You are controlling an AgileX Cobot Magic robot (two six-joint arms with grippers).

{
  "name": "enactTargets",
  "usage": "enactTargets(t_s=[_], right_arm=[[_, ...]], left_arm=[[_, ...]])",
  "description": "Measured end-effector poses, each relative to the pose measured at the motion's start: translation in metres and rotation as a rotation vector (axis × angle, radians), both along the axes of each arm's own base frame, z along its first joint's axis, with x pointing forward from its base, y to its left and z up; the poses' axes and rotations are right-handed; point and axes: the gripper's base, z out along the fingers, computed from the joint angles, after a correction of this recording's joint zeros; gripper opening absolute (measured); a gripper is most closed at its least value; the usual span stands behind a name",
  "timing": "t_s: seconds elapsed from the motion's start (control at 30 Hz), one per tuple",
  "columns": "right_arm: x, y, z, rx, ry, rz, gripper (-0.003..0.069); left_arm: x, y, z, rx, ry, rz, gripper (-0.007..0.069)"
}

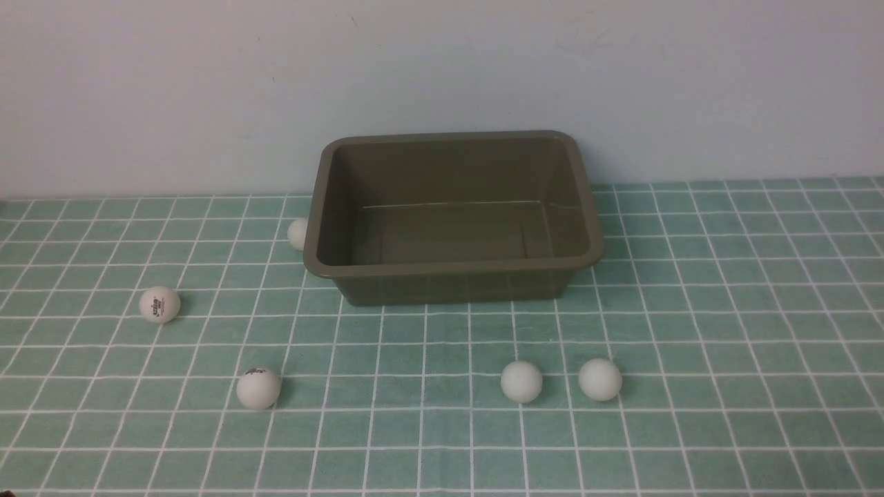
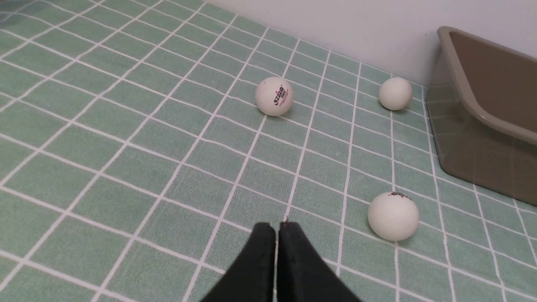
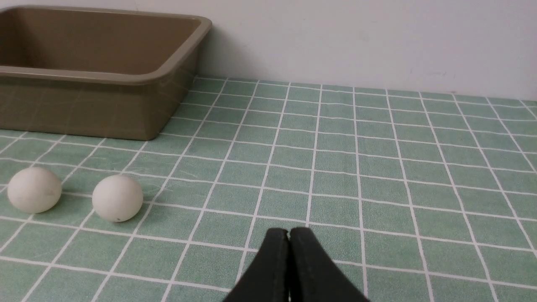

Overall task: Put the table tennis balls in the box on the green coffee tablecloth.
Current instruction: 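Reach for and grasp a ping pong ball on the table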

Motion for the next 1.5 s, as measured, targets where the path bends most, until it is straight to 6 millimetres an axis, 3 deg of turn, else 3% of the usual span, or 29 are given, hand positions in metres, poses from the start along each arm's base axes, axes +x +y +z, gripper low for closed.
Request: enactTargets(t_s=[0.4,0.67,1.0,1.13,1.2,1.23,1.37,1.4,1.5], right_arm=[[0.000,-0.001,0.000,-0.022,0.001,-0.001,-0.0016],[0.001,-0.007,0.001,-0.318,-0.028,-0.015,-0.0016],[0.002,-0.008,0.006,-0.336,-0.103,-0.033,-0.0016],[0.002,-0.007,0.013,-0.133,-0.167,-0.058,-0.0016],[0.003,-0.007,0.018,0.085,-0.213,-0.084,-0.0016],[0.003,-0.007,0.019,0.085,-0.218,-0.085,-0.0016],[0.002,-0.013,0.028,0.696,-0.306,-0.165,-0.0016],[0.002,-0.013,0.029,0.720,-0.308,-0.169,-0.0016],[0.001,-0.018,0.030,1.029,-0.334,-0.220,-0.0016]], left_arm=[[0.000,0.000,0.000,0.000,0.000,0.000,-0.0004],[0.000,0.000,0.000,0.000,0.000,0.000,-0.0004],[0.000,0.000,0.000,0.000,0.000,0.000,-0.0004],[0.000,-0.002,0.000,-0.080,-0.006,0.003,-0.0004],[0.000,-0.005,0.000,-0.210,-0.015,0.009,-0.0004],[0.000,-0.005,0.000,-0.213,-0.016,0.010,-0.0004],[0.001,-0.013,0.002,-0.519,-0.031,0.010,-0.0004],[0.001,-0.014,0.002,-0.535,-0.033,0.010,-0.0004],[0.002,-0.016,0.007,-0.646,-0.076,0.009,-0.0004]])
